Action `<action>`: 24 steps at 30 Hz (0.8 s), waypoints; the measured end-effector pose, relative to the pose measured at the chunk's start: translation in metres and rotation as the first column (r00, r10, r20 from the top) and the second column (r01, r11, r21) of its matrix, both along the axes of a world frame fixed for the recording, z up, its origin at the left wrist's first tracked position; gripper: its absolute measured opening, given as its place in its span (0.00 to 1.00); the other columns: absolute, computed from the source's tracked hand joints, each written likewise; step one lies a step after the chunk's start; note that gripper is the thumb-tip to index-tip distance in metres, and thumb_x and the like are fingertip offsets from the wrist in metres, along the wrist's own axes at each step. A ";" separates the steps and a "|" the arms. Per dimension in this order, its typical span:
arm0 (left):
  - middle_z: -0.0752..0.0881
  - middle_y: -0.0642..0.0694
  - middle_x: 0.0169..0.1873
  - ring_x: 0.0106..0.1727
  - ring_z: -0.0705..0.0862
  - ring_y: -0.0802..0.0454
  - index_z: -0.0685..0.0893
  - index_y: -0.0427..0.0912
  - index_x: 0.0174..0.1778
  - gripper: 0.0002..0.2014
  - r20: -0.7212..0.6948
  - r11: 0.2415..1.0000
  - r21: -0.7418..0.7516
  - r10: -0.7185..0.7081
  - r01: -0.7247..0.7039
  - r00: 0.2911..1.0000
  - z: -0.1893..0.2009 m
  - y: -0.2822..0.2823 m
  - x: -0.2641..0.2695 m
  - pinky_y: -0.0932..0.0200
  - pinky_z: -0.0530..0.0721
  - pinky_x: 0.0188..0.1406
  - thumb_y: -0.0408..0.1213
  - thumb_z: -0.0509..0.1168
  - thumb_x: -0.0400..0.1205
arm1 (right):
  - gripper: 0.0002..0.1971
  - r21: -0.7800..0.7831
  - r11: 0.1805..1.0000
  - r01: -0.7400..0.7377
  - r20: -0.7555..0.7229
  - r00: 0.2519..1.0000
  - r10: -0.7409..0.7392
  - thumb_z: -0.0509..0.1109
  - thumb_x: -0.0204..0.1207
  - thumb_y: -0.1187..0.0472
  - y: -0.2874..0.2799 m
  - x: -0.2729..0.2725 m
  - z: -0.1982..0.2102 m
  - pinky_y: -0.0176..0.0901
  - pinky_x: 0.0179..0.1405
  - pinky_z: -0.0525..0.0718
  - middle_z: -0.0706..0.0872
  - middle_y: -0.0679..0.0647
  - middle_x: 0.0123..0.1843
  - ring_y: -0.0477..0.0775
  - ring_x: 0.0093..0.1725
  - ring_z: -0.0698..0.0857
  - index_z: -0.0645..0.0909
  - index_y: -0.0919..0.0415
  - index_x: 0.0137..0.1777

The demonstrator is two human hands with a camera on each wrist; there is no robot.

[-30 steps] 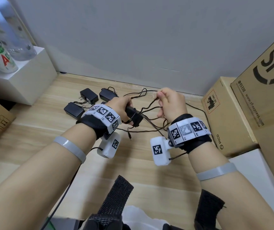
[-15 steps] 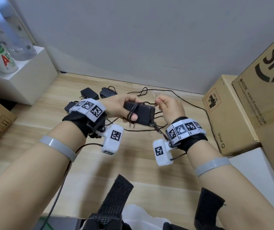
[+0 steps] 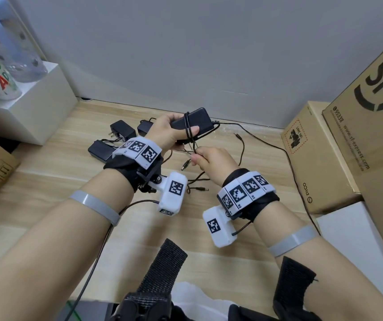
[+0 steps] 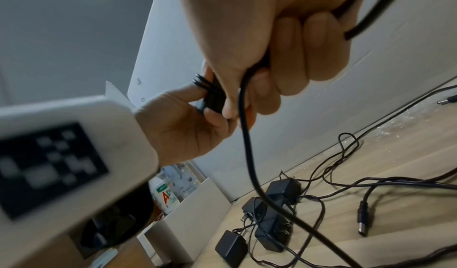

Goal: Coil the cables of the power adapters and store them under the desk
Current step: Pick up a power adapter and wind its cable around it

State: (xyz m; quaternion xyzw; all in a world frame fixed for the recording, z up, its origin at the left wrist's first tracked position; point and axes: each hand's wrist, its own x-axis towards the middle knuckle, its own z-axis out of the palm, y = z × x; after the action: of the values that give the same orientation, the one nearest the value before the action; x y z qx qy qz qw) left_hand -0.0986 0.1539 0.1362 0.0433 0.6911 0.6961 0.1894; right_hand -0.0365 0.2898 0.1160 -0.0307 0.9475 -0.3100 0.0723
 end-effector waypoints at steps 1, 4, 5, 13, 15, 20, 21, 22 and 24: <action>0.81 0.50 0.38 0.36 0.82 0.54 0.75 0.49 0.41 0.13 -0.042 0.999 -0.044 0.009 -0.010 0.999 -0.001 0.000 0.000 0.67 0.79 0.25 0.29 0.72 0.74 | 0.12 0.009 1.000 -0.016 -0.007 1.000 0.016 0.60 0.81 0.53 -0.001 0.000 0.001 0.48 0.45 0.78 0.78 0.45 0.32 0.56 0.41 0.79 0.80 0.53 0.38; 0.80 0.51 0.37 0.33 0.80 0.56 0.73 0.50 0.38 0.17 -0.137 0.987 -0.150 0.037 -0.057 0.990 -0.007 0.000 -0.002 0.68 0.78 0.23 0.28 0.75 0.70 | 0.13 0.065 0.997 -0.040 -0.003 0.999 0.041 0.61 0.81 0.53 -0.002 0.000 0.005 0.46 0.40 0.73 0.74 0.45 0.29 0.54 0.39 0.76 0.77 0.51 0.34; 0.80 0.52 0.37 0.34 0.80 0.56 0.73 0.51 0.38 0.18 -0.166 0.978 -0.198 0.040 -0.073 0.985 -0.010 -0.001 -0.003 0.66 0.78 0.25 0.29 0.76 0.69 | 0.14 0.094 0.994 -0.051 -0.001 0.999 0.052 0.62 0.80 0.53 -0.003 0.001 0.008 0.46 0.40 0.72 0.73 0.46 0.29 0.55 0.40 0.76 0.74 0.50 0.32; 0.82 0.47 0.47 0.49 0.79 0.49 0.80 0.44 0.50 0.21 -0.246 0.577 -0.816 -0.396 0.032 0.885 -0.012 -0.010 -0.012 0.60 0.74 0.45 0.30 0.78 0.65 | 0.10 0.250 0.957 -0.145 -0.061 0.984 0.165 0.61 0.82 0.56 -0.004 0.003 0.028 0.50 0.52 0.77 0.83 0.56 0.54 0.59 0.56 0.80 0.83 0.55 0.54; 0.80 0.52 0.39 0.41 0.78 0.54 0.78 0.48 0.47 0.23 -0.147 0.551 -0.822 -0.445 0.141 0.883 -0.010 -0.011 -0.011 0.64 0.74 0.36 0.34 0.81 0.62 | 0.10 0.213 0.968 -0.130 -0.074 0.986 0.149 0.62 0.81 0.60 0.002 -0.002 0.025 0.53 0.55 0.78 0.83 0.57 0.52 0.60 0.55 0.80 0.84 0.59 0.52; 0.81 0.54 0.34 0.32 0.77 0.58 0.78 0.50 0.47 0.23 -0.054 0.568 -0.765 -0.526 0.303 0.849 -0.011 -0.015 -0.009 0.64 0.78 0.32 0.36 0.82 0.62 | 0.08 -0.178 0.984 0.028 -0.064 0.997 -0.040 0.64 0.79 0.64 0.011 -0.002 0.017 0.53 0.44 0.87 0.84 0.55 0.32 0.57 0.40 0.86 0.85 0.56 0.43; 0.83 0.52 0.36 0.33 0.78 0.55 0.78 0.50 0.48 0.23 -0.039 0.581 -0.740 -0.540 0.339 0.841 -0.011 -0.017 -0.008 0.62 0.79 0.35 0.35 0.82 0.62 | 0.09 -0.259 0.963 0.072 -0.032 0.996 -0.083 0.63 0.80 0.64 0.012 -0.001 0.018 0.49 0.41 0.88 0.84 0.54 0.31 0.54 0.38 0.87 0.84 0.53 0.44; 0.84 0.50 0.38 0.34 0.79 0.53 0.78 0.50 0.47 0.23 -0.026 0.594 -0.710 -0.558 0.378 0.829 -0.012 -0.018 -0.007 0.60 0.81 0.37 0.34 0.81 0.62 | 0.09 -0.315 0.943 0.110 -0.012 0.993 -0.120 0.63 0.81 0.63 0.015 -0.001 0.019 0.47 0.38 0.87 0.84 0.53 0.31 0.51 0.36 0.87 0.83 0.53 0.45; 0.84 0.47 0.38 0.36 0.80 0.50 0.79 0.50 0.47 0.22 -0.012 0.628 -0.620 -0.606 0.469 0.796 -0.010 -0.020 -0.004 0.55 0.82 0.40 0.30 0.80 0.64 | 0.10 -0.369 0.909 0.194 -0.002 0.978 -0.209 0.62 0.81 0.63 0.021 -0.002 0.018 0.43 0.32 0.84 0.82 0.52 0.30 0.49 0.31 0.85 0.82 0.56 0.40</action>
State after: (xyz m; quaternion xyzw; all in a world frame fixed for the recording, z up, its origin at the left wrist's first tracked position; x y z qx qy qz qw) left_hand -0.1022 0.1337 0.1259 0.2644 0.8423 0.3479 0.3157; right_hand -0.0383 0.3111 0.1344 0.0478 0.8721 -0.4868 0.0132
